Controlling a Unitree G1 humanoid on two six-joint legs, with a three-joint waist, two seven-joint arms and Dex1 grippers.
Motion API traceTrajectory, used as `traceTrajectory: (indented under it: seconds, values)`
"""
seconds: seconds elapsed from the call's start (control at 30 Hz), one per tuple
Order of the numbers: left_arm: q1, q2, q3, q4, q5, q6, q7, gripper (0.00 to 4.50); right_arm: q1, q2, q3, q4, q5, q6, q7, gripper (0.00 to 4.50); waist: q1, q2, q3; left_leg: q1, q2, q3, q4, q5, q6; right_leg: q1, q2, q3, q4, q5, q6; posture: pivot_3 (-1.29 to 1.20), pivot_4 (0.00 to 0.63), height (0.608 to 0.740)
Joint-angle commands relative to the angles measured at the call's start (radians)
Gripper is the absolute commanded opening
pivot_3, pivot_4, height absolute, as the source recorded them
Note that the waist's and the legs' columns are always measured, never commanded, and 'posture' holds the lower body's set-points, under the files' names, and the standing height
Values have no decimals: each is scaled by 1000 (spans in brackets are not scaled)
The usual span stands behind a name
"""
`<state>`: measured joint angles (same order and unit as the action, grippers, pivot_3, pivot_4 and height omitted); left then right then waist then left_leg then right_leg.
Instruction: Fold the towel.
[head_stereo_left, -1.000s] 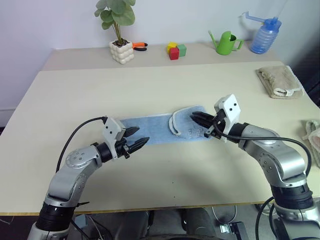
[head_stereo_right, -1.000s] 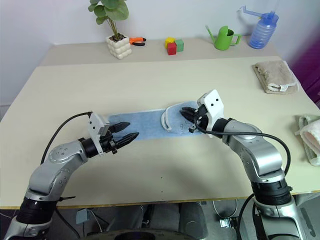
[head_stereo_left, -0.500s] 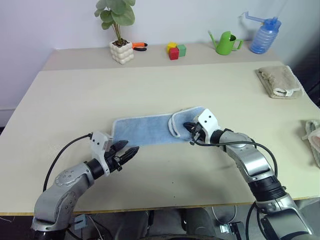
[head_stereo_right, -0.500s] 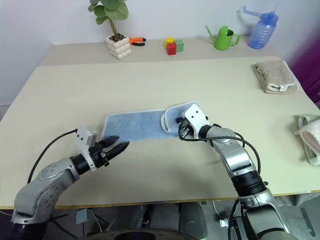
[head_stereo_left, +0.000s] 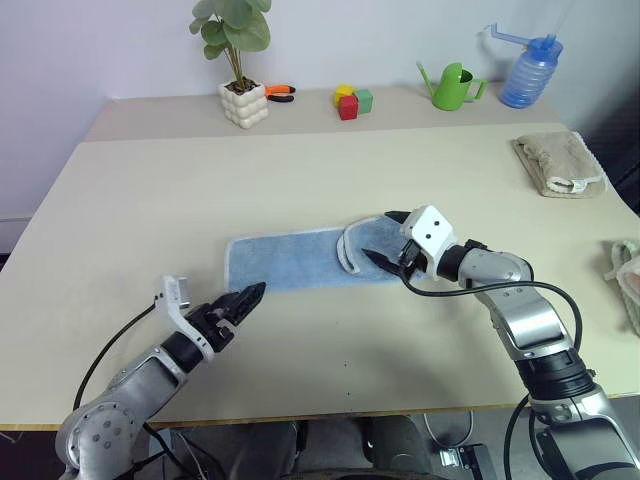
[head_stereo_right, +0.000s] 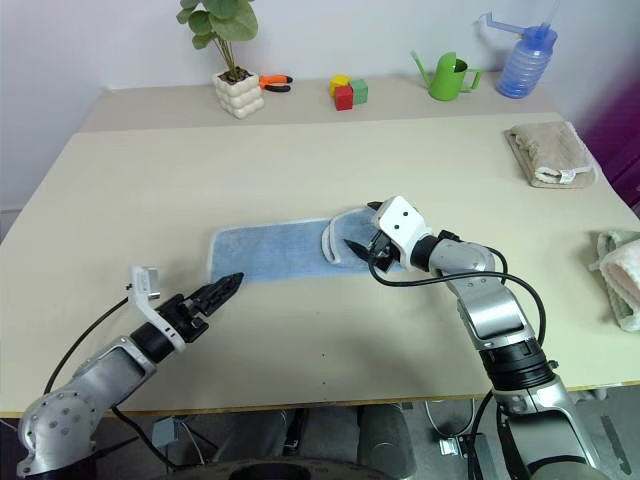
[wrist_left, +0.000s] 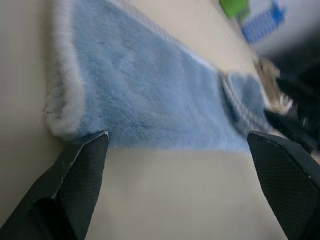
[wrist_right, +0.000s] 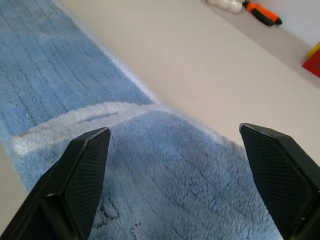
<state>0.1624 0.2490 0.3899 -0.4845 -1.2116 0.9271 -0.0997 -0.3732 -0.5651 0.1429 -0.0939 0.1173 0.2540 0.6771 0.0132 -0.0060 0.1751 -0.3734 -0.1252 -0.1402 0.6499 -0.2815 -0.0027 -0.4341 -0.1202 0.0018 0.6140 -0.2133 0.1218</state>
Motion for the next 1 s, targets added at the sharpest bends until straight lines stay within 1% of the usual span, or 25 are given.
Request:
traceTrajectory:
  seconds: [0.03, 0.1, 0.2, 0.3, 0.37, 0.57, 0.77, 0.87, 1.0]
  values:
    - [2, -10, 12, -4, -134, 4, 103, 4500, -7, 6, -14, -17, -14, -34, -1, 4328, 0, 0, 0, 0, 0, 0, 0, 0, -1, 0, 0, 0, 0, 0, 0, 0, 150, 733]
    - [24, -4, -5, -16, -186, 8, 137, 4500, -5, 8, -13, -15, -20, -41, -1, 4328, 0, 0, 0, 0, 0, 0, 0, 1, -2, 0, 0, 0, 0, 0, 0, 0, 150, 733]
    - [75, 21, -37, -42, -191, 16, 159, 4500, -5, 8, -13, -5, -30, -52, 0, 4328, 0, 0, 0, 0, 0, 0, 0, 1, -2, 0, 0, 1, 0, 0, 0, 0, 150, 733]
    - [80, 22, -41, -28, -209, -17, 201, 4500, -5, 10, -13, 2, -34, -59, 1, 4328, 0, 0, 0, 0, 0, 1, 0, 1, -2, 0, 0, 1, 0, 0, 0, 0, 150, 733]
    - [31, -6, -21, 17, -187, -73, 291, 4500, -3, 11, -6, 8, -46, -68, 1, 4328, 2, 1, -1, 0, 0, 1, 0, 0, -1, 0, 0, 1, 0, 0, 0, 0, 150, 733]
    - [-93, -26, -19, 88, -200, -133, 438, 4500, -2, 24, 10, 12, -68, -82, -4, 4328, 0, 0, -1, 2, 1, 0, 0, 1, -1, 2, 2, 2, 0, 1, -2, 0, 150, 733]
    - [-161, -18, -36, 136, -196, -146, 503, 4500, 3, 30, 7, 7, -82, -83, -5, 4328, 1, 0, -1, 2, 1, 0, 0, 2, -4, 1, 2, 2, 1, 1, -1, 0, 150, 733]
    - [-187, -22, -34, 152, -187, -162, 515, 3690, 13, 30, 10, -5, -91, -83, -6, 4366, 1, 0, -1, 2, 1, 0, 0, 2, -4, 1, 2, 2, 1, 1, -1, 0, 150, 733]
    - [-200, -14, -32, 154, -184, -173, 505, 1730, 25, 33, 8, -20, -98, -78, -7, 4366, 1, 0, -1, 2, 1, 0, 0, 3, -5, 1, 2, 2, 0, 1, -1, 0, 150, 733]
